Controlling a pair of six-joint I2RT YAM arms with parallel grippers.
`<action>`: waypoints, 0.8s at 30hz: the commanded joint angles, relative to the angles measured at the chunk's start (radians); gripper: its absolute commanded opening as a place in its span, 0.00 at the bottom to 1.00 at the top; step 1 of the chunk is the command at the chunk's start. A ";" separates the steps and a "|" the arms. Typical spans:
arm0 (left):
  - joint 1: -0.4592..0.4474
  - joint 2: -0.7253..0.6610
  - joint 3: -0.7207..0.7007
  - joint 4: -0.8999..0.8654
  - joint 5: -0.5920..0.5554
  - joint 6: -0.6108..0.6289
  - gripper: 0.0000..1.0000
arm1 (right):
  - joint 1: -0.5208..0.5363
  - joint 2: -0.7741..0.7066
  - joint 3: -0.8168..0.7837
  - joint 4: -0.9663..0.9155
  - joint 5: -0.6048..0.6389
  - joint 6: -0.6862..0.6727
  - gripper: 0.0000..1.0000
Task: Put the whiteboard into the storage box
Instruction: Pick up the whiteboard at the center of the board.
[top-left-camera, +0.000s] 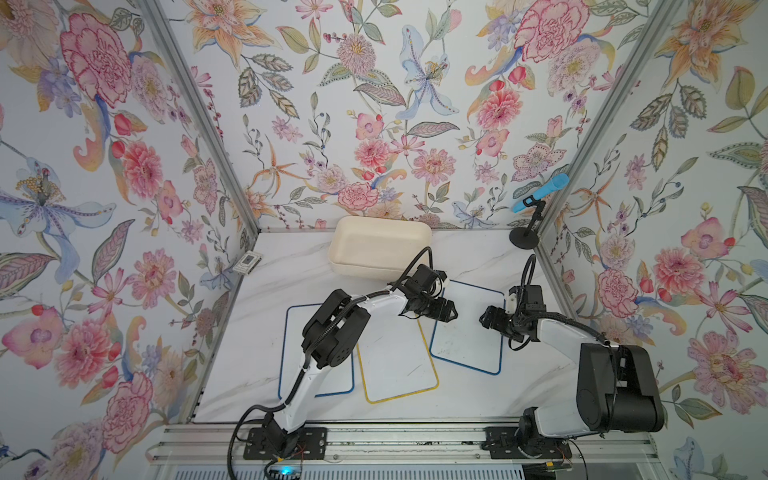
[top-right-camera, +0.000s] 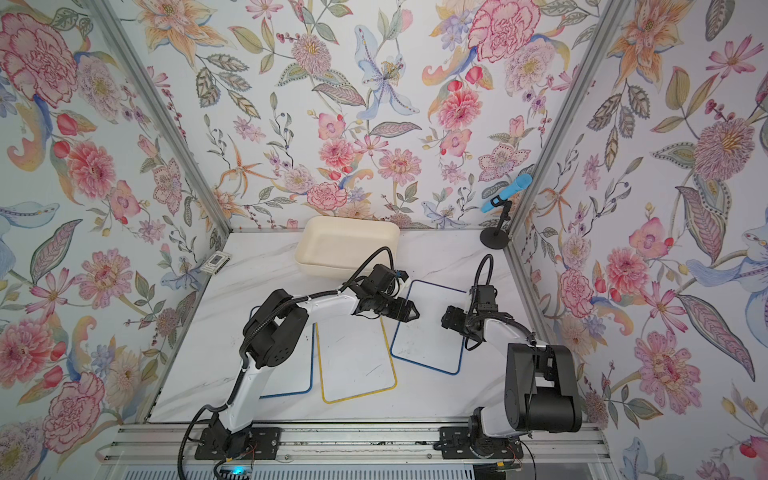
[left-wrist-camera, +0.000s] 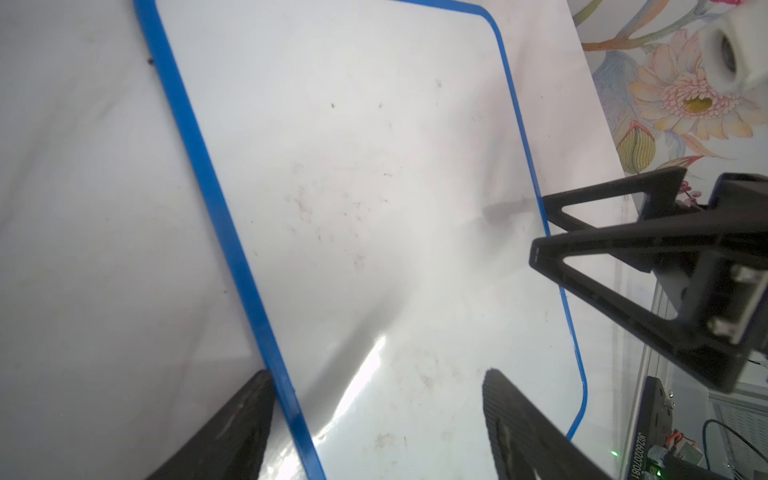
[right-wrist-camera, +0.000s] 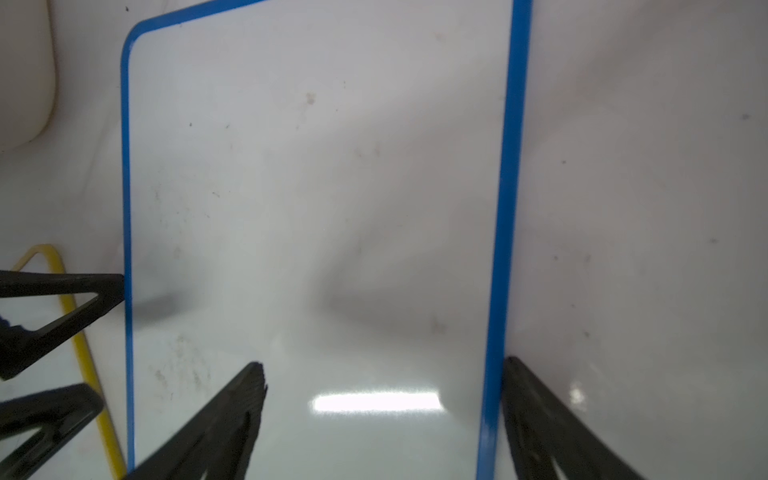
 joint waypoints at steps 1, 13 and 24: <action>-0.066 0.198 -0.090 -0.195 0.065 -0.005 0.80 | 0.062 0.032 -0.047 -0.026 -0.418 0.072 0.85; -0.067 0.210 -0.094 -0.191 0.070 -0.008 0.79 | 0.004 -0.021 -0.068 0.031 -0.498 0.113 0.80; -0.066 0.232 -0.083 -0.194 0.081 -0.008 0.77 | -0.060 -0.062 -0.095 0.130 -0.576 0.169 0.76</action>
